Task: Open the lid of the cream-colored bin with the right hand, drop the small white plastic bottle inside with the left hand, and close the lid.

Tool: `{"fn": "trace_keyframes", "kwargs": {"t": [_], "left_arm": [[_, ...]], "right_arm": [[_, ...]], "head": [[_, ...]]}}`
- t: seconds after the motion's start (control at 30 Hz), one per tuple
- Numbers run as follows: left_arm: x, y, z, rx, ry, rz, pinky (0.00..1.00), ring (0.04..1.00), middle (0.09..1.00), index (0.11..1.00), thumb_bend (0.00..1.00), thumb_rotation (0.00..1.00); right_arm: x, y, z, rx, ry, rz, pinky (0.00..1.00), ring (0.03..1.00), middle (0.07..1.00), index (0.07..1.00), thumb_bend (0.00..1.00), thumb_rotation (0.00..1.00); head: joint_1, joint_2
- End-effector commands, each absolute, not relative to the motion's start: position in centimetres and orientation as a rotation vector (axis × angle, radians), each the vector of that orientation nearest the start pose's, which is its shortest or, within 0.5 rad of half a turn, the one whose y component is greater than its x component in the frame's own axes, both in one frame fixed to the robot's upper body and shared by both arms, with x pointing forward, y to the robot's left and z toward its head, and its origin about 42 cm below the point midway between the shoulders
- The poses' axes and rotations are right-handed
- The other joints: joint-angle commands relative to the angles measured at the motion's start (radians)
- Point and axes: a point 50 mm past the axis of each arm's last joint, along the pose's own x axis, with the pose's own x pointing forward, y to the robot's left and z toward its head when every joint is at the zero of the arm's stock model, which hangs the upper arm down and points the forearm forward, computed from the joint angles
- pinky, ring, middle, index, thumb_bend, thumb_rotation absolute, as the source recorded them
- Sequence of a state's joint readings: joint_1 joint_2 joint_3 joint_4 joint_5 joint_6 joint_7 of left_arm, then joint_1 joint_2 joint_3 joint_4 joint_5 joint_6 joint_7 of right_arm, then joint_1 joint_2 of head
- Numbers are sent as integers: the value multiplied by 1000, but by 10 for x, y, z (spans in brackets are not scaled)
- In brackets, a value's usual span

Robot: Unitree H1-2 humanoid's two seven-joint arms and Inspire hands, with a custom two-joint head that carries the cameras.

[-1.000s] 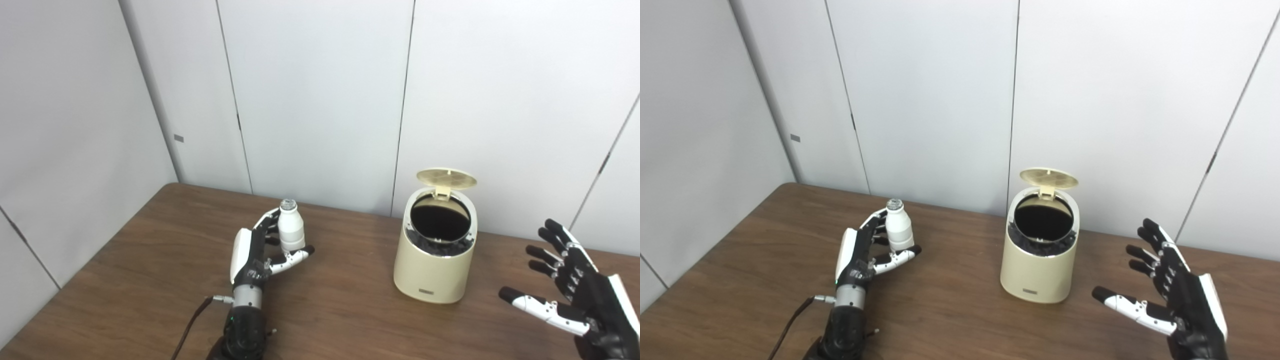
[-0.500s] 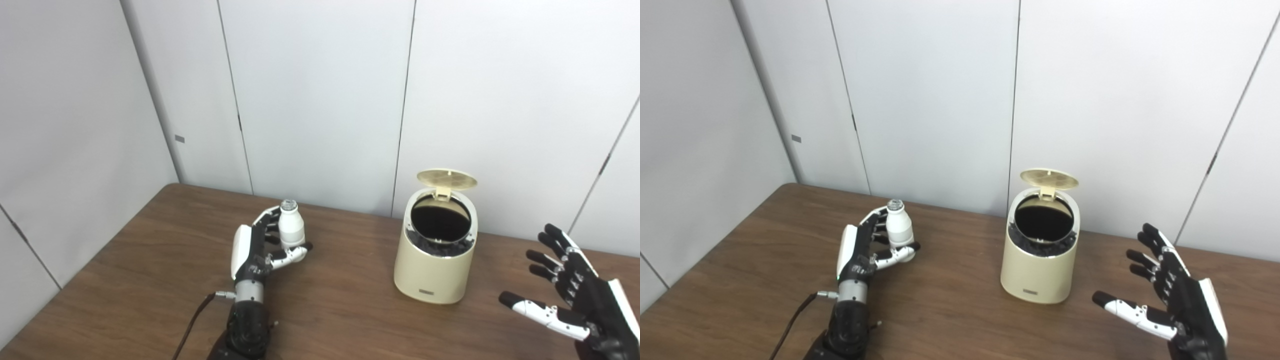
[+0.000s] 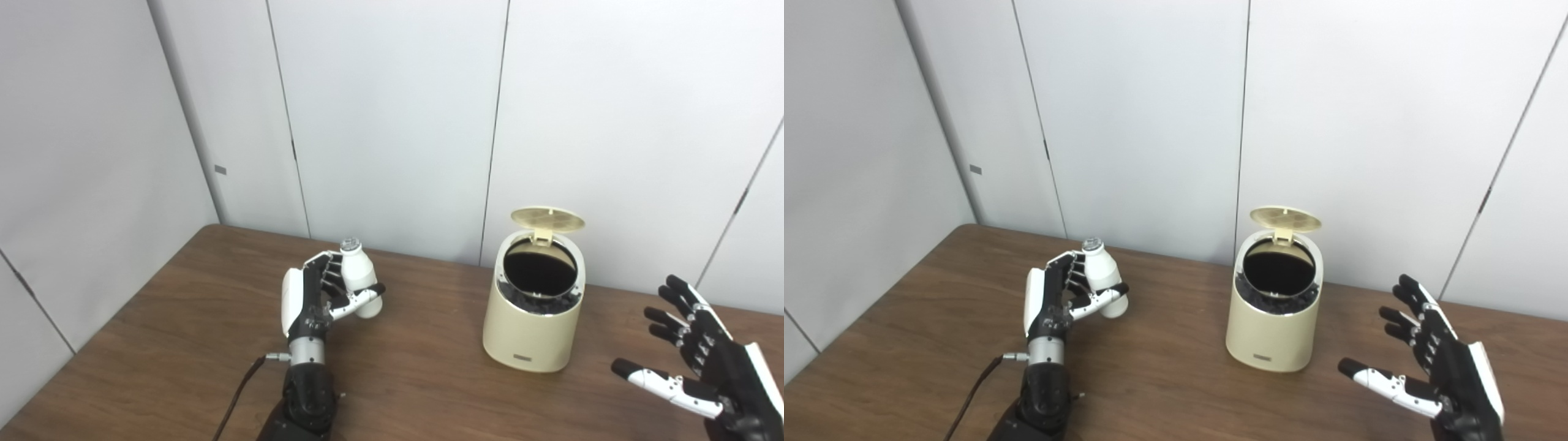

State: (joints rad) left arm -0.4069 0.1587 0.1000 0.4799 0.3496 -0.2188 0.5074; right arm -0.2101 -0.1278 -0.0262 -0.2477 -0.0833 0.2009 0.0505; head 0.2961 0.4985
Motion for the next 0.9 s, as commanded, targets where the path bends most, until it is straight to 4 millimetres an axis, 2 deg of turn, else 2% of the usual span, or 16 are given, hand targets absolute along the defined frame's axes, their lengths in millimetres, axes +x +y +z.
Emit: {"fn": "trace_keyframes", "kwargs": {"t": [0.0, 0.17, 0.33, 0.47, 0.6, 0.73, 0.87], "left_arm": [[409, 287, 139, 440, -313, 490, 330, 415, 469, 516, 503, 0], [405, 285, 144, 425, -402, 452, 336, 414, 476, 514, 503, 0], [398, 276, 157, 412, -506, 401, 364, 425, 485, 504, 504, 0], [393, 262, 177, 367, -612, 341, 363, 419, 485, 510, 503, 0], [390, 245, 200, 353, -690, 283, 367, 421, 488, 507, 504, 0], [390, 230, 220, 328, -738, 230, 366, 421, 490, 507, 504, 0], [389, 208, 246, 308, -797, 165, 372, 428, 492, 502, 504, 0]], "right_arm": [[335, -236, 233, -211, -337, 47, 805, 818, 908, 914, 669, 0], [337, -235, 228, -204, -333, 54, 818, 831, 913, 918, 676, 0], [341, -235, 219, -211, -335, 56, 836, 841, 915, 919, 697, 0], [347, -236, 208, -219, -334, 50, 821, 829, 904, 911, 739, 0], [354, -236, 196, -224, -345, 62, 783, 818, 890, 897, 770, 76], [356, -231, 191, -230, -348, 68, 750, 810, 883, 890, 795, 139], [358, -225, 188, -240, -348, 65, 741, 815, 882, 883, 804, 158]], "head": [[0, 1], [-28, -3], [-73, -8], [-116, -19], [-162, -29], [-197, -39], [-225, -47]]}}
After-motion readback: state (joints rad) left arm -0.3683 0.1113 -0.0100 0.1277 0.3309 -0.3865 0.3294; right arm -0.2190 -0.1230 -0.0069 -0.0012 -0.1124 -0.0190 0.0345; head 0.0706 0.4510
